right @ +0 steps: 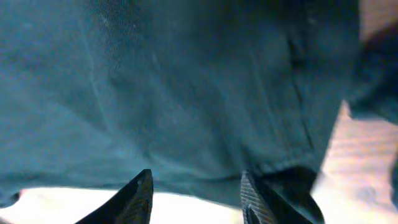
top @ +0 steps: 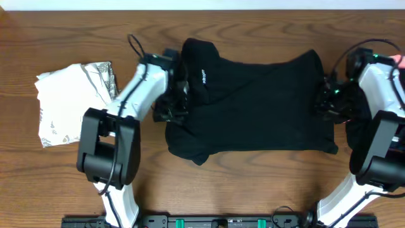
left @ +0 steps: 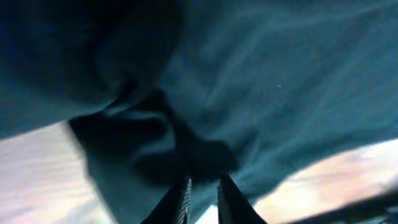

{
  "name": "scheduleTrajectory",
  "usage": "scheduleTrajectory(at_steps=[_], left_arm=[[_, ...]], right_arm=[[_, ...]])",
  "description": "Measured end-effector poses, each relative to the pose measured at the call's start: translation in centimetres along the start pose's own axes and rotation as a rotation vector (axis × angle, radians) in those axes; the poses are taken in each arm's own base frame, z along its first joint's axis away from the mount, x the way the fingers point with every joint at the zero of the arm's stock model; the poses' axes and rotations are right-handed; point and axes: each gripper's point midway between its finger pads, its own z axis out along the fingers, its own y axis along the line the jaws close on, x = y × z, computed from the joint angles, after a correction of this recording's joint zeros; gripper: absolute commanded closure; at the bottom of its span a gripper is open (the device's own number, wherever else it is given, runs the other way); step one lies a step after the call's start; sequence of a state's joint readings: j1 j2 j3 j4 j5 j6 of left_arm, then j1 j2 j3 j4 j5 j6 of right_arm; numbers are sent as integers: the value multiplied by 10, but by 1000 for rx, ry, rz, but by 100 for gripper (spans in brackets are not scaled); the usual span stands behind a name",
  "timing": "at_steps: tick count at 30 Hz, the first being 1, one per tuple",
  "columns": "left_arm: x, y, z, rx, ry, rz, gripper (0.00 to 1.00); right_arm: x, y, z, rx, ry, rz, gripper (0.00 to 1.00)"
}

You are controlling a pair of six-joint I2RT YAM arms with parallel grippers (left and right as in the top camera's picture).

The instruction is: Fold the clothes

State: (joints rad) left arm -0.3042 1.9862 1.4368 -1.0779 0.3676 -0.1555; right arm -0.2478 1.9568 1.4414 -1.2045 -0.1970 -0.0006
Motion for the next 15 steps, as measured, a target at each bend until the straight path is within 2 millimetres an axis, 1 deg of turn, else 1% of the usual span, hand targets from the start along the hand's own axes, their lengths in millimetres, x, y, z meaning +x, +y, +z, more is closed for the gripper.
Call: scheduleTrajectory(at_steps=[2,6,9,12,15], left_arm=[[6,2,13,-5,14,7,83],[26,14,38,-19,73,-13,83],[34,20,51,-18,91,-19,83],[36,20,52,-2,71,-15,83],[39,20,53,12,62,-16,83]], right_arm=[[3,3,9,2,7,-13,56],[12,8,29,7,31,-38,57],[17,9,43,13,35,-51,59],[20,5,58,22,29,-47,59],[21,4,59,23,0,-39,60]])
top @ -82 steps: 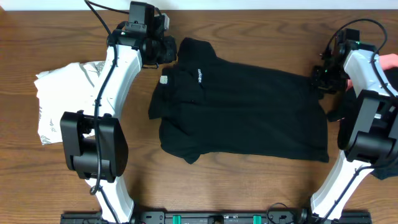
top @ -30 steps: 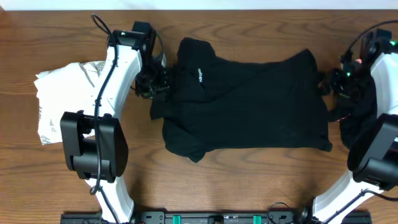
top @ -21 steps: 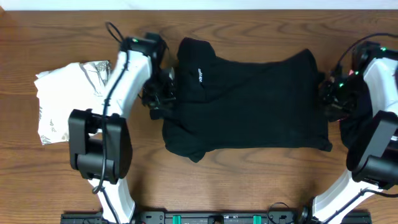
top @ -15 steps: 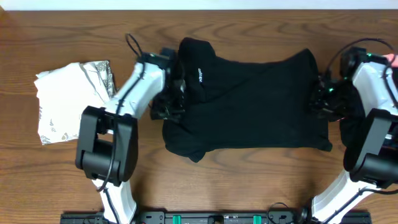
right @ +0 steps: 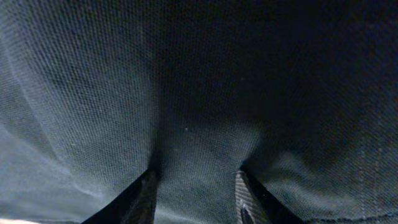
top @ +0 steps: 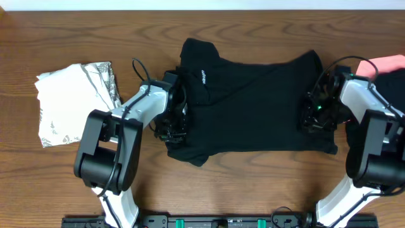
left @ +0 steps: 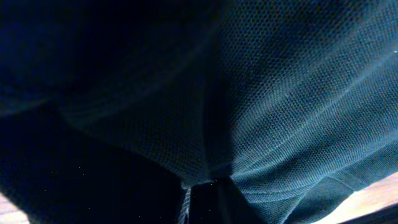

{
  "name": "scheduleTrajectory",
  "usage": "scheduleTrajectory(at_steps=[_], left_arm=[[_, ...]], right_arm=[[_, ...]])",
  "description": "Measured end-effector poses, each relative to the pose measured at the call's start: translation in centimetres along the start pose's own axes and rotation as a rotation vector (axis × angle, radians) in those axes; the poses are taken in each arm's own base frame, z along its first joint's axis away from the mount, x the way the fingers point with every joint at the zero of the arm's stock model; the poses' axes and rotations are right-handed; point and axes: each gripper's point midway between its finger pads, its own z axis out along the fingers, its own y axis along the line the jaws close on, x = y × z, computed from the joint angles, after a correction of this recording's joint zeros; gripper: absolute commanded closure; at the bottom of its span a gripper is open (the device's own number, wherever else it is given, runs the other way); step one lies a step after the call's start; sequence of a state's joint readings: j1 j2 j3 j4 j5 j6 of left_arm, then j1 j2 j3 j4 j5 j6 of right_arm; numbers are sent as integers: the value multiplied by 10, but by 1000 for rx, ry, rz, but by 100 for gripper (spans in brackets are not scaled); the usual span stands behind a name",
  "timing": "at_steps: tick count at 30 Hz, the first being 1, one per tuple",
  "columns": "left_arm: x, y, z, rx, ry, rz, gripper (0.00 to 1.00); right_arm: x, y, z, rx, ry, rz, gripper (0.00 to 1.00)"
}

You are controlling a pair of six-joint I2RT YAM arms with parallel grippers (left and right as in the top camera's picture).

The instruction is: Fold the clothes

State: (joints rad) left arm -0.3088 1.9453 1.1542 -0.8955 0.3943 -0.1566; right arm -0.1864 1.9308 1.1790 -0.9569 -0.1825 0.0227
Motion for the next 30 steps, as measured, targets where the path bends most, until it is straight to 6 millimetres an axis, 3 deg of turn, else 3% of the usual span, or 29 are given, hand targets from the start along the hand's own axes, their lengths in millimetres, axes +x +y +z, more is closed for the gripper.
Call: scheduleTrajectory(at_steps=[6,11,12,16,21,30], left_arm=[[26,2,7,18,88,-31,83],[67,13,17,-4,232,-86,83],[73,15,18,-9,253,-94,77],[92,20,21,-26,320,-120,75],[94,22,21,-34,327,-117,76],[84,21,18,-43,294,-103,76]], right_arm=[[15,-1,4,0,7,41,61],[54,3,11,-27,135,108,59],[63,4,13,-37,166,120,59],[88,11,18,-76,254,161,58],[98,14,21,-97,283,184,70],[97,16,19,-105,280,187,69]])
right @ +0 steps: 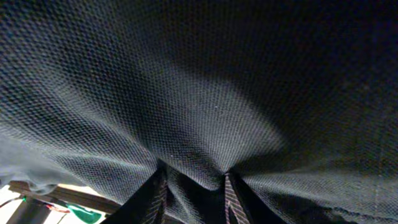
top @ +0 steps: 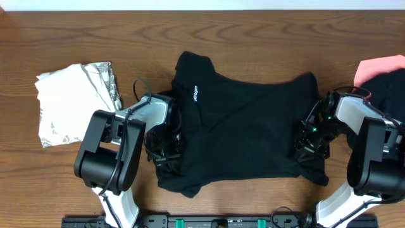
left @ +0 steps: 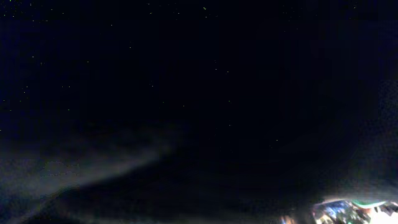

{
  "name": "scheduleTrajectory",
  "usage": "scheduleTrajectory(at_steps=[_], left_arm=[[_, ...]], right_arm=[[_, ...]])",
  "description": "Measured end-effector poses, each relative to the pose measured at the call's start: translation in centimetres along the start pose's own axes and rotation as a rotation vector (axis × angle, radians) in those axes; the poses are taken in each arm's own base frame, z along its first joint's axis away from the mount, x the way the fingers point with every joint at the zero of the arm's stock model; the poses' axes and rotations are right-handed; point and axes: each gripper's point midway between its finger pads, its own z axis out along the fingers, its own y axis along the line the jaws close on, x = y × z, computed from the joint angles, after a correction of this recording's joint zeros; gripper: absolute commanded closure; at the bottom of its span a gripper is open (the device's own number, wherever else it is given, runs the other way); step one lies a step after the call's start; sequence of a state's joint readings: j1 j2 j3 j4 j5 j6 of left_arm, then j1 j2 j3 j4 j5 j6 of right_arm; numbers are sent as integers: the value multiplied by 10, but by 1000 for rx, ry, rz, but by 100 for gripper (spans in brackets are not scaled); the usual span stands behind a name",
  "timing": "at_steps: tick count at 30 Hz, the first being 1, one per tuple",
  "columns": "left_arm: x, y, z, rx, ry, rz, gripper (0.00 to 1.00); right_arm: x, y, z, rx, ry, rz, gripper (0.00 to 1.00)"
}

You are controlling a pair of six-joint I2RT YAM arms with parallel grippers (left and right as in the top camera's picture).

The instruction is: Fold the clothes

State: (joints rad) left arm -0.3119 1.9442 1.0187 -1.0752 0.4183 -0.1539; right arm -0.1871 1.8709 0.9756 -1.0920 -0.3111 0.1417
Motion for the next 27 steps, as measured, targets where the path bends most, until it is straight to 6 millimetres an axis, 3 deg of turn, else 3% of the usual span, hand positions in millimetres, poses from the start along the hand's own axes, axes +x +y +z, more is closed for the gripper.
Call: scheduleTrajectory(at_steps=[3,6,10,14,16,20,23,27], left_arm=[[-17,-6,-18,-10,-91,33,76],[-30,-17,-56,-13,-241,81,76],[-40,-35,-121,-3,-509,158,76],[-51,-55,-185,27,-810,234,73],[-57,-65,-215,48,-945,267,71],[-72,-78,-246,73,-1092,295,71],[-85,-84,-255,83,-1144,308,71],[-105,-89,-259,91,-1182,316,71]], right_arm=[[-8,1,-8,12,-41,-13,69],[-29,7,-33,26,-161,-47,76],[-61,29,-106,16,-464,-128,80],[-85,49,-180,9,-775,-197,67],[-92,53,-197,7,-852,-209,63],[-106,53,-202,19,-895,-211,59],[-122,52,-199,30,-911,-207,53],[-152,49,-199,27,-958,-201,55]])
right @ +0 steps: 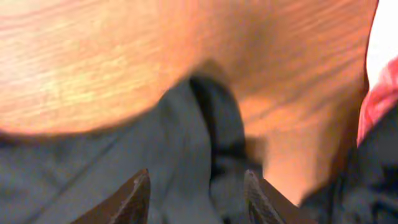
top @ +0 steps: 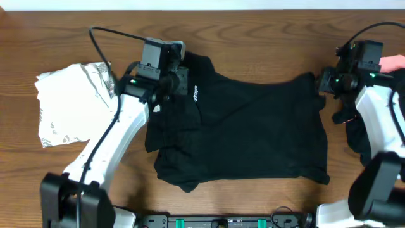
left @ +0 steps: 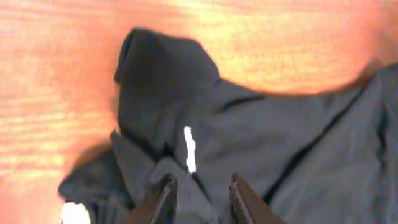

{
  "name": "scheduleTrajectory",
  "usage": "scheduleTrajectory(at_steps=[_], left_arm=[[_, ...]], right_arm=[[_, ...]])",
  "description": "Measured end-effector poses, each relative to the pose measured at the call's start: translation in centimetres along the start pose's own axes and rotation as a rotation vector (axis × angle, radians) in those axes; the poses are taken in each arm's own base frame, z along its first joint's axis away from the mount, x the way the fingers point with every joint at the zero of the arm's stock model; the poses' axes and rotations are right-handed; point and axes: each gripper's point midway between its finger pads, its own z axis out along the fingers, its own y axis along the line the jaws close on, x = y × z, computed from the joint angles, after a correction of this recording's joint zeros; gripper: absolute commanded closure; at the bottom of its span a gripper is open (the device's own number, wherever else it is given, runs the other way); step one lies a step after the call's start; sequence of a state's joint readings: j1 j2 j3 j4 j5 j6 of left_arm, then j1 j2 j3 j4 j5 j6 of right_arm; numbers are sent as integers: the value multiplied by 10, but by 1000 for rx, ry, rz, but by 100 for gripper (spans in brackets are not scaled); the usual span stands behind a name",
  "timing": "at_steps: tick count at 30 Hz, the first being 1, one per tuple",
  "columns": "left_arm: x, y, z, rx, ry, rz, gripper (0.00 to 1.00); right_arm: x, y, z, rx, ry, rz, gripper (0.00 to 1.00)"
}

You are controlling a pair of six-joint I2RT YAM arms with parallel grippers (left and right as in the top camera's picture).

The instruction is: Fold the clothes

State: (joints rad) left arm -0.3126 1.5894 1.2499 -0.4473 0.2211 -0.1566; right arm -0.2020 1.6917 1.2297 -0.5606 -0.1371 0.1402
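Note:
A black shirt (top: 247, 126) lies spread across the middle of the wooden table (top: 253, 28), with a small white label (top: 195, 94) near its far left. My left gripper (top: 177, 82) hovers open above that far left part. In the left wrist view its gripper (left: 200, 190) has nothing between the fingers, and the label (left: 188, 149) lies just beyond them. My right gripper (top: 323, 82) hangs open over the shirt's far right corner. In the right wrist view the gripper (right: 198, 186) is empty above the dark fabric (right: 155, 143).
A folded white and silver cloth (top: 73, 101) lies at the left. A red garment (top: 392, 63) sits at the far right edge, also seen as a red garment (right: 373, 93) in the right wrist view. Another dark garment (top: 357, 136) lies beside the right arm.
Both grippers were shut on fabric at the shirt's left and right sides near the front. Now both are open, lifted clear and standing over the shirt's far corners. The shirt lies flatter.
My grippers stood at the shirt's left and right edges, the right one open. Then both had fabric between their fingers. Then the shirt lay closer to the front edge, still held. Now it is let go and both grippers are over its far end.

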Motion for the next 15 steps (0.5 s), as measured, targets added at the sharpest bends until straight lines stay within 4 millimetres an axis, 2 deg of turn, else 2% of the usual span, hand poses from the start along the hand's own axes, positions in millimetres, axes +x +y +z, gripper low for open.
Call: scheduleTrajectory(at_steps=[4,5,8,12,15], left_arm=[[-1,4,20,-3,-1,0,71],[2,5,25,-6,11,-2,71],[15,11,42,-19,64,-11,71],[35,19,57,-37,144,-24,71],[41,21,62,-41,165,-28,71]], right_arm=[[-9,-13,22,12,-25,19,70],[-7,-16,28,17,-19,32,71],[1,-25,45,40,16,83,64],[21,-38,71,68,85,139,62],[34,-44,86,82,129,160,62]])
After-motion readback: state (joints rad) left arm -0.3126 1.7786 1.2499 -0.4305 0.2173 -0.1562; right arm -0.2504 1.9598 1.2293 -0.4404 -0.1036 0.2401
